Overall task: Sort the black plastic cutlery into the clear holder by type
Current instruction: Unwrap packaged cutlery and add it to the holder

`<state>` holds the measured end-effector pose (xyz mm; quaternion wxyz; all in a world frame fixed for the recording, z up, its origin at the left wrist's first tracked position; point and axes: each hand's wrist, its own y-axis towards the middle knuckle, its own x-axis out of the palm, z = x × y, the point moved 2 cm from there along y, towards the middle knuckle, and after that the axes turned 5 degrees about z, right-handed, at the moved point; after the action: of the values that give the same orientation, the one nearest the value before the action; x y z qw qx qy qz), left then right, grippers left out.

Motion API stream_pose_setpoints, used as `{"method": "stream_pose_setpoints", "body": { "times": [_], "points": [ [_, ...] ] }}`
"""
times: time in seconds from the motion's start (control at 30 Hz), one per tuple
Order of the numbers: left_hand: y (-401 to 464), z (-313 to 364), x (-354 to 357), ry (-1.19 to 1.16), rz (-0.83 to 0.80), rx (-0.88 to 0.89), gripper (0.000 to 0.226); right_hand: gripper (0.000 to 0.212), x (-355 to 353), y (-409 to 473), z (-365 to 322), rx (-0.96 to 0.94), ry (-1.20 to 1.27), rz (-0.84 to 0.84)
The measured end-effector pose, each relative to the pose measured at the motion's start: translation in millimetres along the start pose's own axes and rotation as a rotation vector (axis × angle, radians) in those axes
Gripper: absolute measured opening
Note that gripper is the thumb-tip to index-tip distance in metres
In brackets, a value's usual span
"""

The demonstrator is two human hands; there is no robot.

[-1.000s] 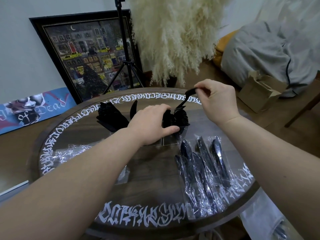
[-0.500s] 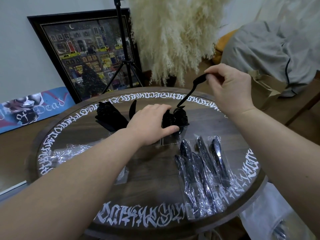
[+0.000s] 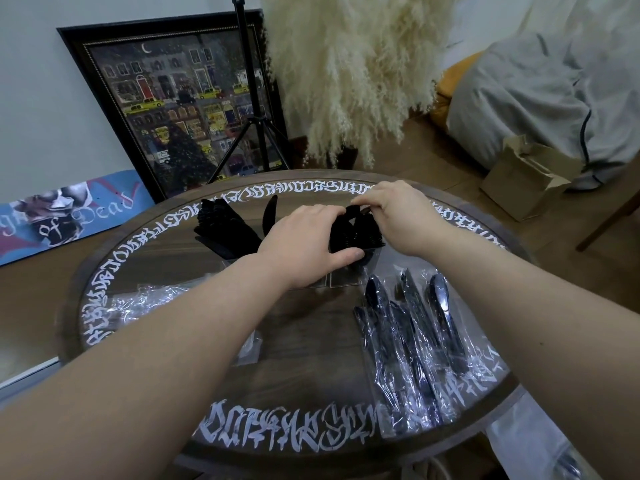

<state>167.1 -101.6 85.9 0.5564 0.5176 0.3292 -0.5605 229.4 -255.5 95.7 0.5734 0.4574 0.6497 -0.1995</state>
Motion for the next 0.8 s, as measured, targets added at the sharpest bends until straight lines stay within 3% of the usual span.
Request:
{"method": "stream_pose_setpoints", "body": {
  "times": [0.2, 0.4, 0.6, 0.8],
  "points": [
    [0.2, -1.0, -0.1, -0.054, 0.02, -0.023, 0.081, 0.05, -2.6, 3.9, -1.0, 0.061, 0.091, -0.03],
    [0.2, -1.4, 1.0, -0.03, 0.019, -0.005, 0.076, 0.044, 1.3, -0.8, 7.0, 0.236, 0.184, -0.029],
    [-1.3, 0.3, -0.4, -0.003, 0.029, 0.008, 0.087, 0.029, -5.5, 0.0, 0.3, 0.248, 0.252, 0.065],
    [-0.1, -0.3, 0.6, -0.02, 0.014, 0.02, 0.074, 0.032, -9.4, -5.3, -9.2, 0.246, 0.29, -0.005]
  ]
}}
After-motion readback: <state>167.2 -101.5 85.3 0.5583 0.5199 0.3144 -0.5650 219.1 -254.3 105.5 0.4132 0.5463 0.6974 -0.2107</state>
